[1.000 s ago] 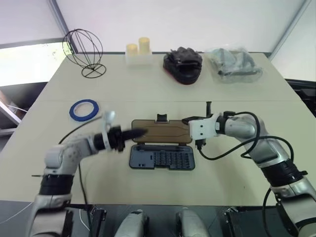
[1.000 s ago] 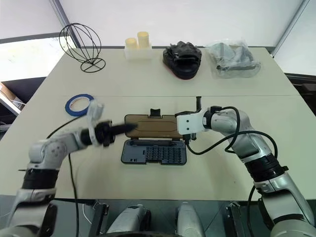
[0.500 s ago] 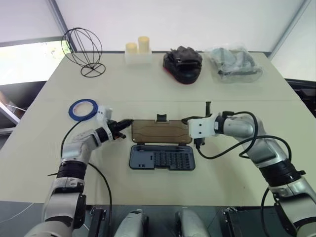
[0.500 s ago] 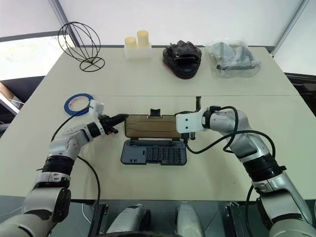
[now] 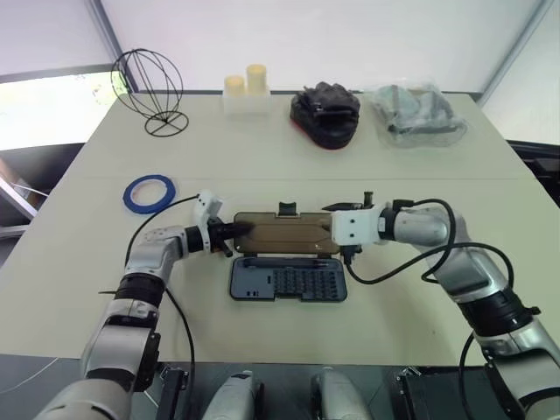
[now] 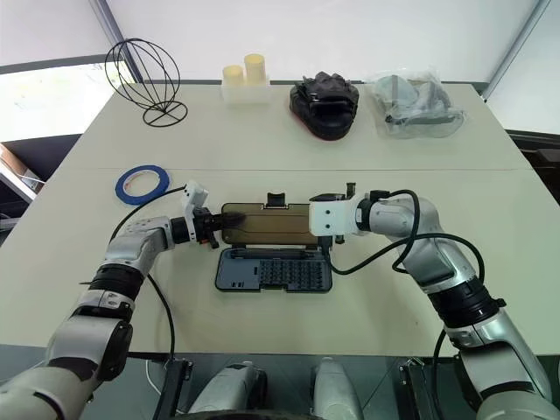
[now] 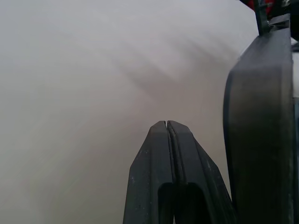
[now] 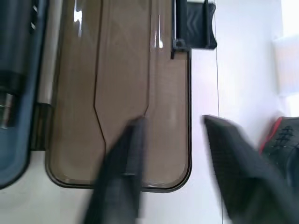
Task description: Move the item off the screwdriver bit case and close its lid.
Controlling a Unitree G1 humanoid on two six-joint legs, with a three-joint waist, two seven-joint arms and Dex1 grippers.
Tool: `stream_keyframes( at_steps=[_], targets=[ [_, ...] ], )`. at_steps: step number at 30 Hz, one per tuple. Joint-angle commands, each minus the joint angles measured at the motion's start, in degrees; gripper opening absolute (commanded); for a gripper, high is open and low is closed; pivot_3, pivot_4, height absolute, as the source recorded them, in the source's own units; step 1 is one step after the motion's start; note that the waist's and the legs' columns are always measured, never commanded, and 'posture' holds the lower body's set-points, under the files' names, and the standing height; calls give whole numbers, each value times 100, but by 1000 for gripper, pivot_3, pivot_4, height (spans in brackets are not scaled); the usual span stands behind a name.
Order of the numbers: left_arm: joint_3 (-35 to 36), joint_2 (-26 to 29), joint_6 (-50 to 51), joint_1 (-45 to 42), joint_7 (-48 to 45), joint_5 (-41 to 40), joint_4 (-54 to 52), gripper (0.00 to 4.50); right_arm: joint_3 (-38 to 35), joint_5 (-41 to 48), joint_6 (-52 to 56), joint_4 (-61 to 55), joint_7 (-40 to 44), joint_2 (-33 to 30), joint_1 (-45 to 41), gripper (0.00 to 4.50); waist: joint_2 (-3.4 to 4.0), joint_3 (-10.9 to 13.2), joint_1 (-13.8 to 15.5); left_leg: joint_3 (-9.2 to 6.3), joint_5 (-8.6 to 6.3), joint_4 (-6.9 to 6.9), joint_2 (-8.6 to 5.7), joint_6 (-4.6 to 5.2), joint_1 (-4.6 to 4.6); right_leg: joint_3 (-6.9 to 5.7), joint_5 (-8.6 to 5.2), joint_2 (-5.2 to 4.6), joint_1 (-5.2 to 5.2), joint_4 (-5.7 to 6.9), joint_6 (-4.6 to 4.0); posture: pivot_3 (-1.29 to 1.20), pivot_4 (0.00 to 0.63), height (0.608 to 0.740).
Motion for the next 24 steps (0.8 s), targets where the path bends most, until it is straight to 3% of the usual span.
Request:
stream_keyframes(
  at_steps=[1,5,8,10,12,16,18,22,24],
  targets=[
    [185,-13,-54,-407,-312,-94,353,0,-776,731,1712,-1467,559,-214,-96,3446,-1,1,4,-2,0,3,0,0,-9,-1,0,0,-7,3,0,0,150,740],
    [409,91,76,-1020,-745,-207,986,0,-2169,2644,5395,-2860,864,217,-744,3446,-3,2,-26,-17,0,88,1,0,-110,-17,2,2,-85,26,0,0,150,740],
    [434,190,570,-1460,-1389,-312,1246,0,-3111,3337,6793,-3033,532,689,-1419,3446,-5,3,-38,-16,0,74,1,0,-113,-17,2,0,-88,32,0,0,150,740],
    [180,303,1171,-1622,-2174,-340,1000,0,-3341,3417,6904,-2949,285,623,-1409,3446,-6,2,-16,-20,0,74,0,1,-117,-18,2,0,-89,38,0,0,150,740],
    [-684,737,1638,-1372,-2832,-521,-106,0,-3317,3398,6653,-2840,56,438,-1122,3446,-7,2,-19,-22,-3,74,-8,5,-118,-17,2,-6,-90,47,0,0,150,740],
    [-2232,2145,2024,-681,-2990,-1519,-2397,0,-3314,3579,6300,-2664,-278,349,-774,3446,1,4,-102,-12,-6,68,-12,10,-117,2,2,-16,-102,56,-1,0,150,740],
    [-2619,2737,1975,-461,-2990,-1890,-3078,0,-3293,3669,6159,-2615,-416,319,-652,3446,8,4,-171,-10,-5,67,-10,10,-106,8,2,-15,-104,61,-1,0,150,740],
    [-2056,2811,2534,-539,-2990,-2339,-3039,0,-3283,3835,5942,-2534,-707,311,-447,3446,6,8,-143,-10,-5,74,-6,9,-103,10,2,-7,-97,76,-1,0,150,740],
    [-1706,2626,2445,-686,-2835,-2169,-2683,0,-3220,3839,5760,-2393,-822,252,-311,3446,6,8,-106,-11,-4,89,-7,8,-107,10,2,-6,-96,82,-1,0,150,740]
  ],
)
